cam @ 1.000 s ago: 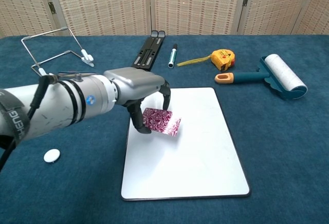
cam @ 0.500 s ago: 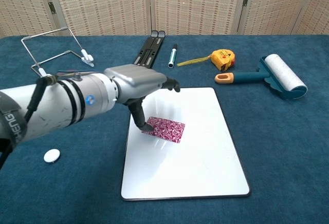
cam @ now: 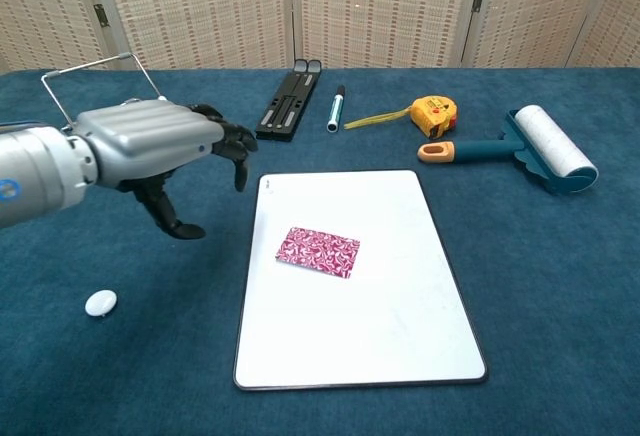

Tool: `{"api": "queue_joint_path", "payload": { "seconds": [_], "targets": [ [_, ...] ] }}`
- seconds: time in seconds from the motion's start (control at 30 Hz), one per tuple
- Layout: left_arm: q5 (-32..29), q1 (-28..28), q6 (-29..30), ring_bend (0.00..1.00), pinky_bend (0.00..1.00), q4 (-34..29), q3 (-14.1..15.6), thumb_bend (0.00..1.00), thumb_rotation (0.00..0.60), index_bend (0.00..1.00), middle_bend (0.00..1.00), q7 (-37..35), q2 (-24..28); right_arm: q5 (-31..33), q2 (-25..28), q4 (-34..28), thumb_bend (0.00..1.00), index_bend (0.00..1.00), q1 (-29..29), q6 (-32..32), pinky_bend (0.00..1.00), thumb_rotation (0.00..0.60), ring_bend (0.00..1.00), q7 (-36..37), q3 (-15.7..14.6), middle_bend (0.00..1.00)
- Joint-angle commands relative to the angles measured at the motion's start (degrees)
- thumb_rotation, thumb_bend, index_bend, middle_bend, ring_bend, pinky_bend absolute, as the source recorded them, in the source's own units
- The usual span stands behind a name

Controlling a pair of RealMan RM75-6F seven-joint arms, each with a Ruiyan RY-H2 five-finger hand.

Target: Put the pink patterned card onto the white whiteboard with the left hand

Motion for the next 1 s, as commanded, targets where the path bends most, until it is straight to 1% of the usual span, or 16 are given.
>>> {"api": "queue_joint_path", "payload": {
  "seconds": [0.03,0.13,0.23,0.3,0.33,0.47,0.57,0.7,1.0],
  "targets": [
    [8.46,4.84,2.87,0.15,0.00,1.59,4.75,0.27,0.600,0.40,0.17,-6.10,3.75,-0.39,0.02,-0.26,0.37,0.07,0.08,0.21,0.04,0.600,0.14,-0.36,-0.05,0.12],
    [13.48,7.13,4.14,0.15,0.00,3.27,7.15,0.27,0.600,0.41,0.17,-8.99,5.01,-0.70,0.01,-0.66,0.37,0.07,0.20,0.25,0.04,0.600,0.14,-0.89,-0.12,0.12],
    [18.08,9.30,5.77,0.15,0.00,5.30,8.87,0.27,0.600,0.42,0.18,-11.89,5.53,-0.94,0.01,-1.18,0.37,0.07,0.33,0.25,0.04,0.600,0.14,-1.42,-0.18,0.12],
    [19.15,9.85,6.16,0.15,0.00,5.90,9.19,0.27,0.600,0.42,0.18,-12.62,5.57,-1.02,0.02,-1.29,0.37,0.07,0.34,0.29,0.04,0.600,0.14,-1.53,-0.21,0.12],
    [20.44,11.00,6.69,0.15,0.00,6.93,10.25,0.27,0.600,0.42,0.18,-13.25,5.78,-1.36,0.03,-1.51,0.37,0.07,0.36,0.46,0.04,0.600,0.14,-1.70,-0.28,0.12],
    [22.53,13.28,6.67,0.15,0.00,8.75,11.65,0.27,0.600,0.43,0.18,-15.33,6.14,-1.65,0.11,-1.92,0.37,0.07,0.32,0.70,0.04,0.600,0.14,-2.09,-0.41,0.12],
    [23.20,14.74,6.41,0.15,0.00,9.93,11.83,0.27,0.600,0.44,0.18,-16.89,5.86,-1.83,0.12,-2.11,0.37,0.07,0.30,0.84,0.04,0.600,0.14,-2.23,-0.49,0.12],
    [23.10,15.60,4.42,0.16,0.00,10.74,11.51,0.27,0.600,0.45,0.18,-16.84,5.19,-2.23,0.12,-2.23,0.37,0.07,0.44,0.81,0.04,0.600,0.14,-2.28,-0.62,0.12],
    [21.98,16.14,0.94,0.15,0.00,10.71,8.61,0.28,0.600,0.46,0.18,-15.38,4.26,-2.45,0.34,-2.25,0.37,0.07,-0.14,1.77,0.04,0.600,0.14,-1.94,-0.88,0.12]
  ]
}}
